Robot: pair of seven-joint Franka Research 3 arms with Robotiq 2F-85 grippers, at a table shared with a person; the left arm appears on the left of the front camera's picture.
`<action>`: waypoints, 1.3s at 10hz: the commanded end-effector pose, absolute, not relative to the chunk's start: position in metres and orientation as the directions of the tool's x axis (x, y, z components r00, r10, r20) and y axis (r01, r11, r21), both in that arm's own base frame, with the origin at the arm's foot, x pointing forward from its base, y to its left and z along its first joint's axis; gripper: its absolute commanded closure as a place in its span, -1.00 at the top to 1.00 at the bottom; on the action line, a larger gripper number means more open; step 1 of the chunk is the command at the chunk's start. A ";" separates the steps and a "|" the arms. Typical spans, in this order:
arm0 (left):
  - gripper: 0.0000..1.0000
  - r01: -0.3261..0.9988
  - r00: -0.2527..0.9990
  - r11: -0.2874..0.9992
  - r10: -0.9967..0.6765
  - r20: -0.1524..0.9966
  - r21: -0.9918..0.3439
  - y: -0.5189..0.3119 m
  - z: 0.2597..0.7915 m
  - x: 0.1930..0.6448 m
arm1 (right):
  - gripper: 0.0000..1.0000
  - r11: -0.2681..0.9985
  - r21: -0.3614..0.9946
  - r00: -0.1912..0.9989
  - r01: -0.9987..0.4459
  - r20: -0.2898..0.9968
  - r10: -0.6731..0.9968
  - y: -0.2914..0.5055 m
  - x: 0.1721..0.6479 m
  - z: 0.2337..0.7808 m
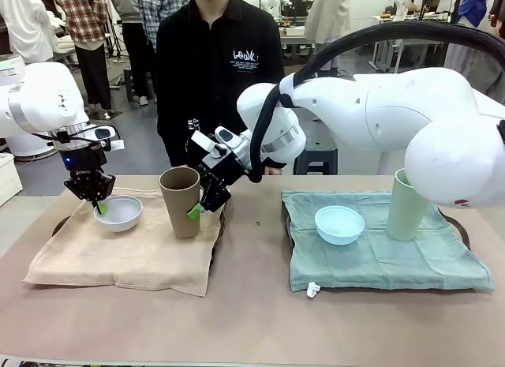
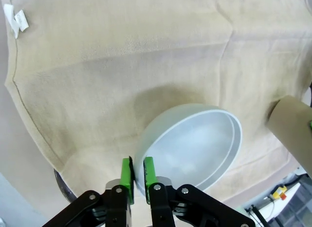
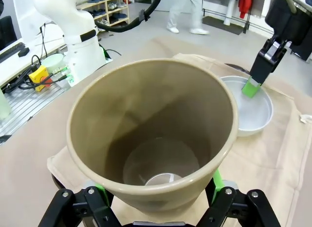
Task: Set up a tray with a mat and arrange the tableware.
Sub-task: Place the Picnic Bowl and Reusable plastic cup back onto the Handle tray in front of the human's position.
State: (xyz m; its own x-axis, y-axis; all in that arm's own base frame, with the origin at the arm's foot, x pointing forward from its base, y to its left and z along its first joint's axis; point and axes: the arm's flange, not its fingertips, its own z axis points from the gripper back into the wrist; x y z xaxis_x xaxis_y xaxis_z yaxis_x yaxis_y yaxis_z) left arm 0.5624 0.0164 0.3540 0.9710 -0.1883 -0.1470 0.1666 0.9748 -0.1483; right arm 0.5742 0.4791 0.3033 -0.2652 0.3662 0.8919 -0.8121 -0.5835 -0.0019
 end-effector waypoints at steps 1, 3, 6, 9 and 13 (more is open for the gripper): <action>1.00 0.205 0.960 0.969 -0.227 -0.166 -0.141 0.020 0.359 0.567 | 1.00 -0.570 0.031 -0.254 -0.821 0.874 0.414 0.485 0.582 0.306; 1.00 0.203 0.959 0.968 -0.227 -0.168 -0.146 0.023 0.362 0.565 | 1.00 -0.527 0.077 -0.198 -0.847 0.873 0.446 0.483 0.581 0.309; 0.29 0.201 0.956 0.970 -0.225 -0.187 -0.138 0.031 0.367 0.561 | 1.00 -0.403 0.158 -0.110 -0.901 0.817 0.566 0.472 0.578 0.320; 0.75 0.200 0.961 0.970 -0.222 -0.167 -0.141 0.041 0.381 0.552 | 1.00 -0.342 0.150 -0.094 -0.928 0.792 0.603 0.443 0.569 0.341; 0.75 0.175 0.978 0.982 -0.182 -0.104 -0.075 0.063 0.433 0.523 | 1.00 -0.267 0.177 -0.050 -0.947 0.742 0.669 0.404 0.542 0.377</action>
State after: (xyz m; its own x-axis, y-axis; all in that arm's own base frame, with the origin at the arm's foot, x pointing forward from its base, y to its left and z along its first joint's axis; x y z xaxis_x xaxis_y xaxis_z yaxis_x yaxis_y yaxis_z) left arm 0.5411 0.0562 0.4193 0.9767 -0.1755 -0.1235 0.1633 0.9812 -0.1029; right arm 0.5667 0.4186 0.3692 -0.0870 0.6255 0.7754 -0.9337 -0.3225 0.1554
